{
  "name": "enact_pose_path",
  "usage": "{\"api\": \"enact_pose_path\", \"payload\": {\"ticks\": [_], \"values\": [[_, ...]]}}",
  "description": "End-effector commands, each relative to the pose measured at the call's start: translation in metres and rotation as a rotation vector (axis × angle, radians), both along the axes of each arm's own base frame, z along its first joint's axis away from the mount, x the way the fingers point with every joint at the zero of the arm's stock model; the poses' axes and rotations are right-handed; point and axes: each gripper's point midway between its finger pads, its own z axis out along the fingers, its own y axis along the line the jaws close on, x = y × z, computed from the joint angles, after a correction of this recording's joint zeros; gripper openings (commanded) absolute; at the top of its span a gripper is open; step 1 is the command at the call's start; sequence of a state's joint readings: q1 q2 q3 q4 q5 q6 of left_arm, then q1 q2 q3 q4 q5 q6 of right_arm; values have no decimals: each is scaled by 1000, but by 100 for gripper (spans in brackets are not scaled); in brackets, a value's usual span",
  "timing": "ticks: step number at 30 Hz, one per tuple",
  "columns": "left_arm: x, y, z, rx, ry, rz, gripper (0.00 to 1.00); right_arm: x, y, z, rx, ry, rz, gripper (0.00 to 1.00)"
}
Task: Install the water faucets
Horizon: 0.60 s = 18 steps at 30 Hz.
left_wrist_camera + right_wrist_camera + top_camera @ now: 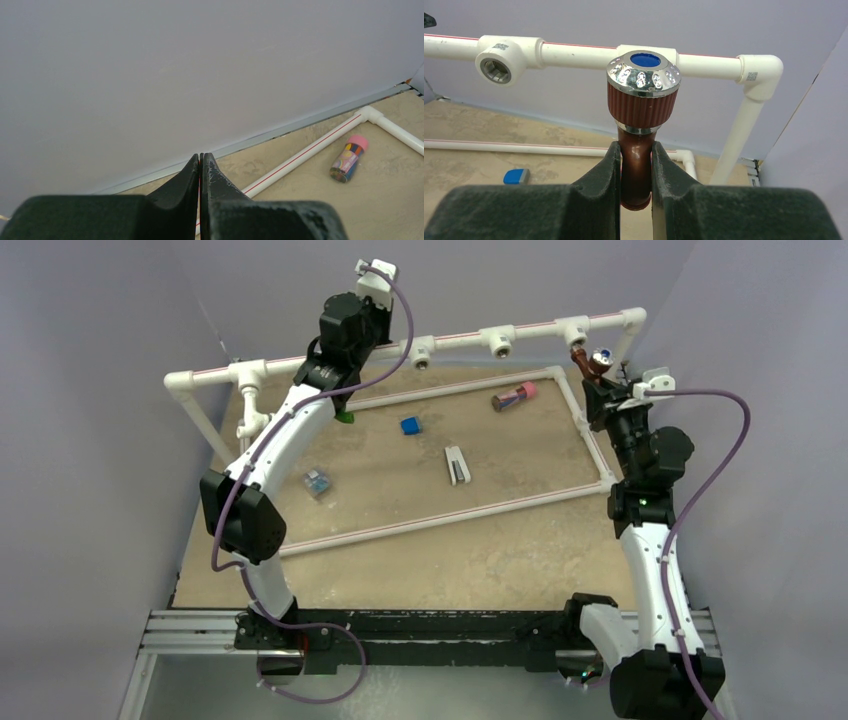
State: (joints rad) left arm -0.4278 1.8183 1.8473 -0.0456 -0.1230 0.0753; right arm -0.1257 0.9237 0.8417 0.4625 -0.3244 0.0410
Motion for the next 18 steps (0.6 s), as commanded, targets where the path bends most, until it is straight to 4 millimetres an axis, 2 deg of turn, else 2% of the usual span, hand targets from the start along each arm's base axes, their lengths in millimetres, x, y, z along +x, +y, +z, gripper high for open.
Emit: {"api": "enact_pose_path", "payload": {"ticks": [1, 11, 18], "values": [[-10, -14, -38, 55, 114, -83, 0, 0, -10, 25, -17, -92, -52, 0], [-8, -14, -40, 60, 120, -79, 0, 9, -14, 21, -21, -83, -72, 0], [-7, -15, -42, 62, 123, -84, 0, 9, -15, 33, -25, -118, -74, 0]]}}
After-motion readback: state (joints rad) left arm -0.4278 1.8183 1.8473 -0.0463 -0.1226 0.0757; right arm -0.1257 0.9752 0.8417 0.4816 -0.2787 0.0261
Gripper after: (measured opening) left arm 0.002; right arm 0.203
